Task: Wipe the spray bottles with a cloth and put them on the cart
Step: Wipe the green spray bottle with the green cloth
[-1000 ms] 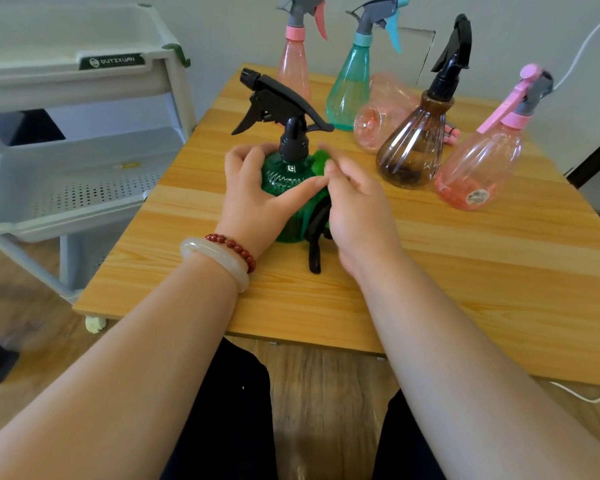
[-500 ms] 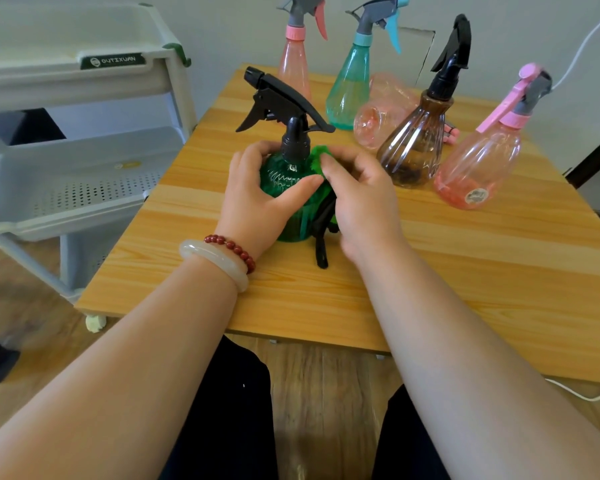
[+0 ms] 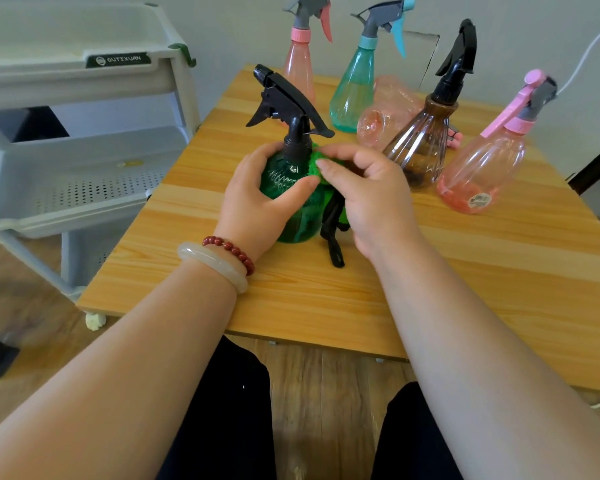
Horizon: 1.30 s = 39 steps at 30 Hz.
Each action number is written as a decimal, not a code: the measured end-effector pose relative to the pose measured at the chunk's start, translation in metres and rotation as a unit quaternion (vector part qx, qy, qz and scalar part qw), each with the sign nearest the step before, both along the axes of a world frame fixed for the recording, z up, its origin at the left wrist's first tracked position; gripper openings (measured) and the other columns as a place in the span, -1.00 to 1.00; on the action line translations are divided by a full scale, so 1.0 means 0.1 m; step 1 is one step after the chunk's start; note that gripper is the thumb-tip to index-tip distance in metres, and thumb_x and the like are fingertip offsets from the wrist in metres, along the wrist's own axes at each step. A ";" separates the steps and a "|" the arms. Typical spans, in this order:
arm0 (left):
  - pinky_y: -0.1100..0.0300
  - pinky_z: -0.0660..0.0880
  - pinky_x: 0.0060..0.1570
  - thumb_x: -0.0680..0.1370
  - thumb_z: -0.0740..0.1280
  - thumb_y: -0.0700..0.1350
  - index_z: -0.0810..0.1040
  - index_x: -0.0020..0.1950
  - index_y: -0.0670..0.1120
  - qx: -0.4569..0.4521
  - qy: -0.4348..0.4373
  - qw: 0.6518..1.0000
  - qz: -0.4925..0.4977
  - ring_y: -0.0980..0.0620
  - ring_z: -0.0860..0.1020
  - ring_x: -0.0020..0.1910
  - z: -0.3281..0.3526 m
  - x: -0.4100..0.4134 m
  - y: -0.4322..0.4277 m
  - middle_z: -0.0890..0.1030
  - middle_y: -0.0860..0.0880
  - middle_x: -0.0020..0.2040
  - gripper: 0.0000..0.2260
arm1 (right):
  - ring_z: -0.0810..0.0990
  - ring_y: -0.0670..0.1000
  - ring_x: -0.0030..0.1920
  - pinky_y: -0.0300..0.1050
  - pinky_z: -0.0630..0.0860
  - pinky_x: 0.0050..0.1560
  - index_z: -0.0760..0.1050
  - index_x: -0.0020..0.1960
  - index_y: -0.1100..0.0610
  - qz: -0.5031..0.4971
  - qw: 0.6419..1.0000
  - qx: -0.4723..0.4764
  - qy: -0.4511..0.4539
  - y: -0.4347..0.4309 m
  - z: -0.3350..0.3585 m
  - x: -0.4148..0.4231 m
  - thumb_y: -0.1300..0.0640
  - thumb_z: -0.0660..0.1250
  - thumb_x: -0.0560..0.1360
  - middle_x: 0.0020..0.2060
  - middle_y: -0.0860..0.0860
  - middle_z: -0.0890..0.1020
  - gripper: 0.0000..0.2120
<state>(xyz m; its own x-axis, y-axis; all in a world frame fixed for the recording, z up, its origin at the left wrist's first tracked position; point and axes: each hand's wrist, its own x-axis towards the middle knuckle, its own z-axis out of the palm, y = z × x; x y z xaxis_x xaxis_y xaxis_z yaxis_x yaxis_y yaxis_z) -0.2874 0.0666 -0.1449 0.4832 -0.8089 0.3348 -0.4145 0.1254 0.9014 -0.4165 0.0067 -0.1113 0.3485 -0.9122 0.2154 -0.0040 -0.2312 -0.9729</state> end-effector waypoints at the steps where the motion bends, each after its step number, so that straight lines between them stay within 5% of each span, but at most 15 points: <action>1: 0.00 0.53 0.24 0.37 0.39 0.28 0.45 0.35 0.10 0.001 0.005 1.000 -0.003 0.13 0.54 0.22 0.00 0.00 0.00 0.57 0.09 0.23 -0.41 | 0.66 -0.17 -0.03 -0.22 0.59 0.03 0.64 -0.11 -0.07 0.002 1.000 0.000 0.000 -0.01 -0.01 -0.02 0.21 0.42 0.52 -0.16 -0.17 0.71 -0.82; 6: 0.04 0.55 0.22 0.48 0.47 0.09 0.42 0.29 0.16 0.004 0.025 1.000 -0.010 0.22 0.55 0.17 0.01 0.00 0.01 0.57 0.20 0.16 -0.58 | 0.69 -0.02 -0.01 -0.04 0.62 0.09 0.65 -0.06 0.06 0.004 0.994 0.102 -0.038 -0.09 -0.03 -0.04 0.27 0.38 0.53 -0.10 -0.01 0.72 -0.86; 9: 0.09 0.56 0.20 0.52 0.46 0.01 0.42 0.29 0.15 -0.006 0.027 1.000 -0.012 0.25 0.56 0.13 0.03 0.00 0.02 0.58 0.21 0.13 -0.62 | 0.66 -0.12 -0.04 -0.24 0.57 0.02 0.63 -0.10 0.05 0.029 0.998 0.042 -0.029 -0.08 0.02 -0.04 0.32 0.40 0.49 -0.12 -0.07 0.69 -0.83; 13: 0.18 0.55 0.17 0.54 0.44 -0.02 0.40 0.19 0.26 -0.002 0.019 1.000 -0.019 0.34 0.55 0.09 0.03 -0.01 0.02 0.57 0.27 0.07 -0.67 | 0.66 -0.11 0.03 -0.22 0.57 0.08 0.63 -0.10 0.01 0.035 0.999 0.015 -0.010 -0.07 0.00 -0.05 0.30 0.41 0.50 -0.09 -0.11 0.70 -0.81; 18: 0.47 0.38 0.18 0.47 0.50 0.08 0.44 0.34 0.05 0.012 -0.021 1.000 -0.006 0.21 0.47 0.19 0.01 0.00 -0.01 0.47 0.12 0.21 -0.51 | 0.66 0.02 0.06 0.03 0.57 0.20 0.65 -0.18 -0.06 -0.007 0.996 0.062 0.056 -0.17 -0.05 -0.13 0.25 0.44 0.49 -0.05 -0.02 0.71 -0.79; 21: 0.62 0.27 0.07 0.41 0.52 0.13 0.44 0.40 -0.01 0.027 -0.041 0.999 0.018 0.17 0.38 0.22 0.00 0.01 -0.04 0.36 0.05 0.22 -0.38 | 0.64 0.00 0.06 -0.04 0.55 0.19 0.63 -0.15 -0.05 -0.004 0.996 0.035 0.079 -0.17 0.01 -0.12 0.26 0.45 0.48 -0.06 -0.03 0.68 -0.80; 24: 0.59 0.32 0.11 0.43 0.52 0.12 0.42 0.43 -0.02 0.019 -0.054 0.998 0.026 0.19 0.42 0.18 0.00 0.02 -0.03 0.42 0.06 0.21 -0.37 | 0.66 -0.08 -0.02 -0.16 0.58 0.08 0.62 -0.06 -0.02 0.037 0.998 0.018 0.038 -0.14 0.09 -0.07 0.30 0.42 0.49 -0.12 -0.08 0.69 -0.79; 27: 0.33 0.46 0.21 0.44 0.52 0.09 0.42 0.32 0.00 0.000 -0.027 0.999 0.031 0.24 0.51 0.16 0.00 0.04 -0.02 0.54 0.12 0.17 -0.47 | 0.68 -0.06 -0.03 -0.12 0.60 0.05 0.62 -0.06 -0.07 0.015 0.996 0.046 0.081 -0.15 0.03 -0.08 0.27 0.42 0.51 -0.10 -0.05 0.70 -0.78; 31: 0.50 0.45 0.02 0.49 0.49 -0.02 0.39 0.21 0.06 0.005 -0.011 1.000 0.027 0.45 0.50 -0.01 -0.01 0.04 -0.02 0.54 0.23 0.02 -0.61 | 0.69 -0.09 -0.13 -0.14 0.63 -0.02 0.61 -0.10 -0.06 0.012 0.992 0.069 0.105 -0.13 0.00 -0.11 0.29 0.41 0.50 -0.14 -0.03 0.70 -0.77; 34: 0.31 0.50 0.16 0.48 0.48 0.02 0.41 0.26 0.04 0.002 -0.008 1.000 0.019 0.23 0.55 0.11 -0.03 0.03 -0.03 0.56 0.12 0.12 -0.58 | 0.67 -0.17 -0.17 -0.29 0.58 -0.10 0.61 -0.07 -0.01 0.034 0.998 0.033 0.035 -0.09 0.10 -0.05 0.33 0.40 0.50 -0.19 -0.08 0.67 -0.77; 39: 0.60 0.26 0.16 0.45 0.52 0.09 0.43 0.36 -0.07 0.006 -0.060 0.997 0.038 0.17 0.40 0.21 -0.02 0.03 -0.03 0.38 0.05 0.23 -0.44 | 0.64 -0.12 -0.07 -0.25 0.57 -0.02 0.59 -0.10 -0.05 0.011 0.995 0.017 0.098 -0.12 0.06 -0.07 0.29 0.41 0.50 -0.13 -0.07 0.66 -0.77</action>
